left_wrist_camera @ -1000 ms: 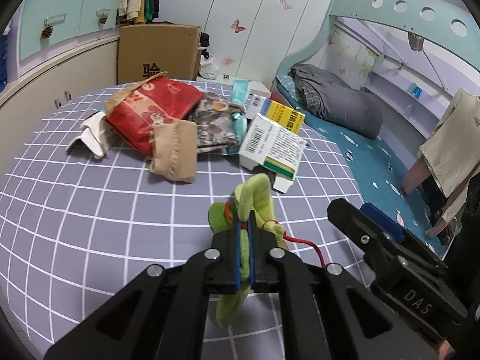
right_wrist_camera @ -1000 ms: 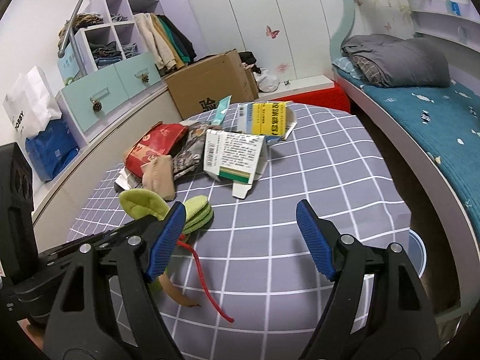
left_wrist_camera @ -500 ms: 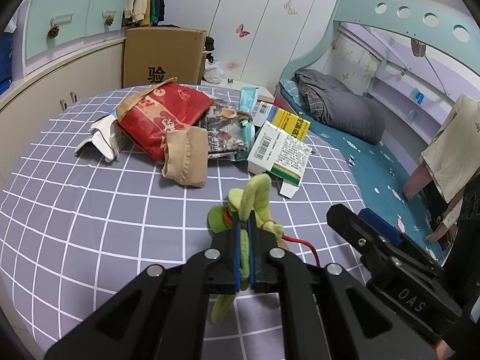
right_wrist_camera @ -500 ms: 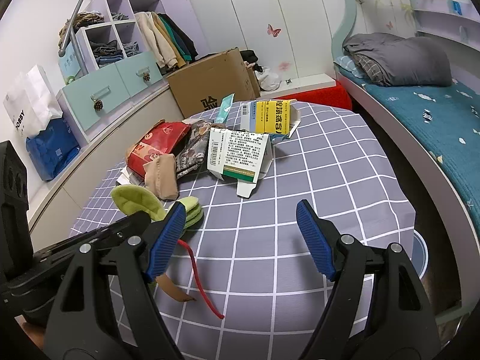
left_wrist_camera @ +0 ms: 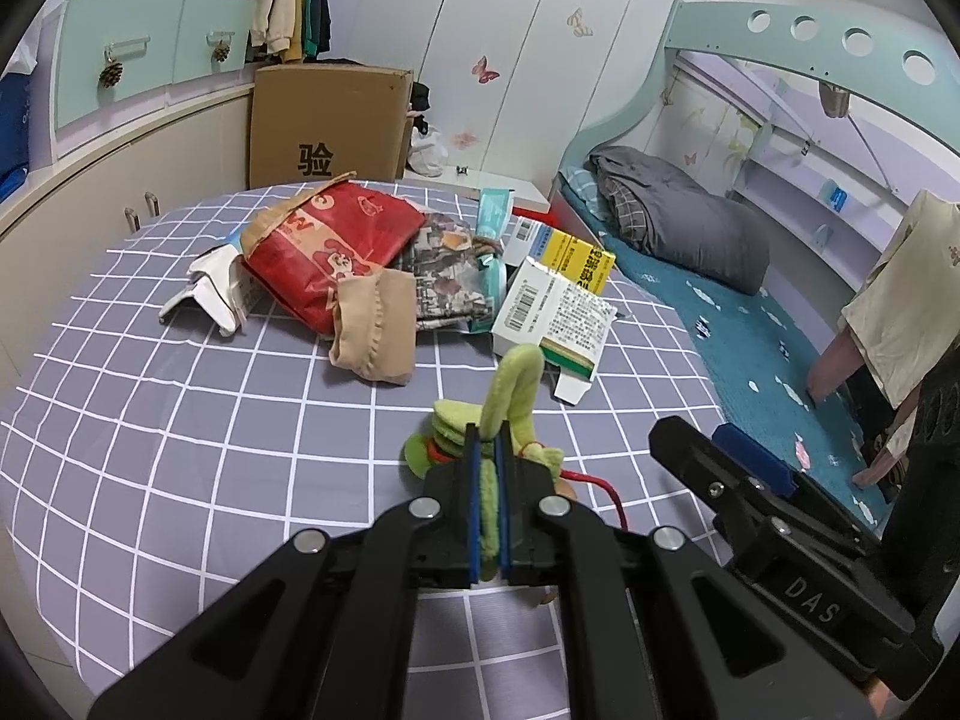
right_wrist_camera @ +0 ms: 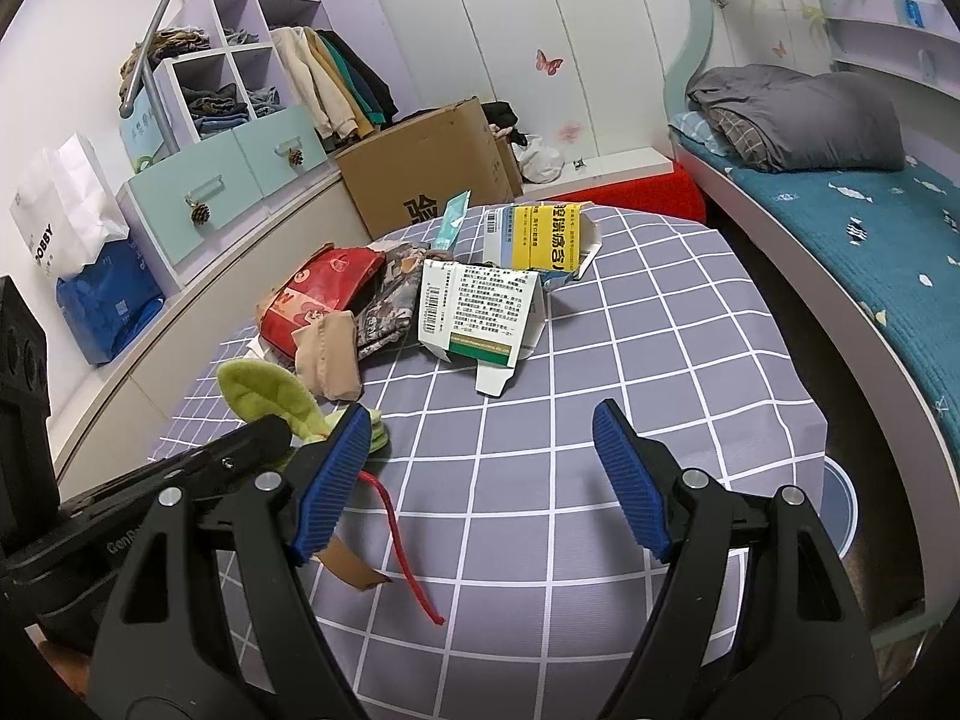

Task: Collect trash
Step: 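Hold the green toy in the left tool while the right tool approaches the white medicine box, then close the right tool on the white medicine box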

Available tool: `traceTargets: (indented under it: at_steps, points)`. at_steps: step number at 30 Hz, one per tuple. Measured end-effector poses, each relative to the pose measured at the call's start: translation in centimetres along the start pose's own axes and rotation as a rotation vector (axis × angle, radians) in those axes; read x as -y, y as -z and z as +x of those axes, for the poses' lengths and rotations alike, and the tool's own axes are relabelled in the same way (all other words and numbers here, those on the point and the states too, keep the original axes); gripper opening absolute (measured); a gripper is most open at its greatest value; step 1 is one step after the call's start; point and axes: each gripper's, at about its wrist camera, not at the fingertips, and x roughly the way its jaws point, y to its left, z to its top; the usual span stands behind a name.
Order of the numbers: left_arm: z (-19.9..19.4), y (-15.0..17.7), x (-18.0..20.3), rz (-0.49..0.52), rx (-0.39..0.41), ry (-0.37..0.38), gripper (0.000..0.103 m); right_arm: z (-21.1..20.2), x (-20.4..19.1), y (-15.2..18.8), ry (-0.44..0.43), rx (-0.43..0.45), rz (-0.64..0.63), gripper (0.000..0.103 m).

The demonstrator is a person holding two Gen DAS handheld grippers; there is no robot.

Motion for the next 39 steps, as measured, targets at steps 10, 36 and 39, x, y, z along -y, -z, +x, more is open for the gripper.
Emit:
traceTargets:
  at_steps: [10,36,39]
  points:
    - [-0.5,-0.2,0.7,0.014,0.009,-0.004,0.004,-0.3,1.0,-0.2,-0.007,0.001,0.023,0.076]
    - [-1.1,-2.8,-0.2,-0.033,0.087,-0.02,0.004,0.6,5.2,-2.6,-0.022,-0.022,0.075,0.076]
    - [-1.1,-3.4,-0.1,-0.028,0.102,-0.028,0.004,2.1,5.1,-3.4,-0.061,-0.06,0.086,0.076]
